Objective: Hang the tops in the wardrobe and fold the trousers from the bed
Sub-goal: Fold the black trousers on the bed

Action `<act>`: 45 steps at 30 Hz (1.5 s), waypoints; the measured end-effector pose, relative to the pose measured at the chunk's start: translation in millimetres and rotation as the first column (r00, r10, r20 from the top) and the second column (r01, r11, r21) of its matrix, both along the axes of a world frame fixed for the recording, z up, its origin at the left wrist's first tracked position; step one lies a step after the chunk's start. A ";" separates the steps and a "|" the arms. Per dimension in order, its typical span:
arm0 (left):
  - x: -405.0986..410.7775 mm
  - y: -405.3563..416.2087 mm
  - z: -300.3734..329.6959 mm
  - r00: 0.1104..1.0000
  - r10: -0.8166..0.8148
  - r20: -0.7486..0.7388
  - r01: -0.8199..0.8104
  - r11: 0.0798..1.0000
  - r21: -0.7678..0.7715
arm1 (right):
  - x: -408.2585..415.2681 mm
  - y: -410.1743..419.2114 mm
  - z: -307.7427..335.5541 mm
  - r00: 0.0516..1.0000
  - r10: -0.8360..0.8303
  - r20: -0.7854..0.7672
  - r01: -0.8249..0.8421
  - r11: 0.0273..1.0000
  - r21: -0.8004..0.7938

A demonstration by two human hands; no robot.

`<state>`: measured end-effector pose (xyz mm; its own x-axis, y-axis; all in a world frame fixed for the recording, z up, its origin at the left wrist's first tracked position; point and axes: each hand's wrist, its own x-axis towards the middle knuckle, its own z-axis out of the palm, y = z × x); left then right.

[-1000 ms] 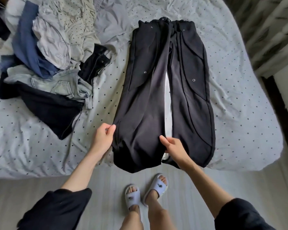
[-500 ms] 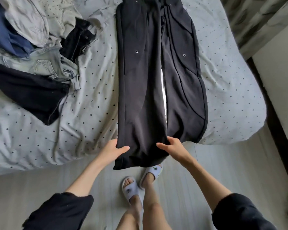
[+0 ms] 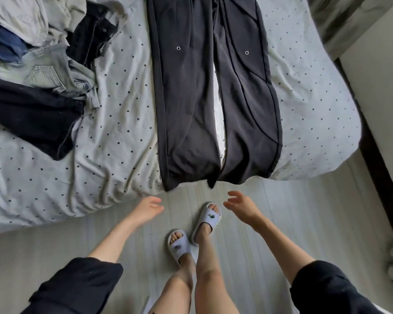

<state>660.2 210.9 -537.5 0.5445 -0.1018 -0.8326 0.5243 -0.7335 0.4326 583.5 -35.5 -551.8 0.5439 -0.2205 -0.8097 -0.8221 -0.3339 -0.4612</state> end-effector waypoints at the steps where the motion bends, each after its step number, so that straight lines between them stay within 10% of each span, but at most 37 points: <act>1: 5.4 -2.4 1.7 0.999 0.023 0.022 -0.023 1.000 -0.005 | 4.6 0.3 2.3 1.000 0.010 0.008 -0.010 1.000 -0.004; 10: 113.3 -27.4 28.5 0.936 0.218 0.276 -0.183 0.972 -0.148 | 85.9 -1.1 38.5 0.958 -0.073 0.277 0.084 0.996 -0.027; 25: 280.7 -82.5 49.5 0.870 0.475 0.129 -0.408 0.843 -0.351 | 227.2 61.6 20.2 0.903 0.078 0.422 -0.046 0.995 -0.085; 37: 317.5 -86.1 59.5 0.987 0.158 0.008 -0.127 0.819 -0.560 | 257.3 127.7 16.5 0.930 -0.224 0.293 0.329 0.862 -0.385; 45: 321.3 -143.9 89.9 0.989 0.113 0.098 -0.031 0.794 -0.608 | 194.8 62.1 45.5 0.765 -0.499 0.408 0.619 0.746 -0.248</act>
<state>981.5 67.0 -447.7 0.6637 -0.5166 -0.5409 0.4774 -0.2641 0.8380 778.3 26.6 -506.3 0.4257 -0.7936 -0.4346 -0.7519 -0.0430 -0.6579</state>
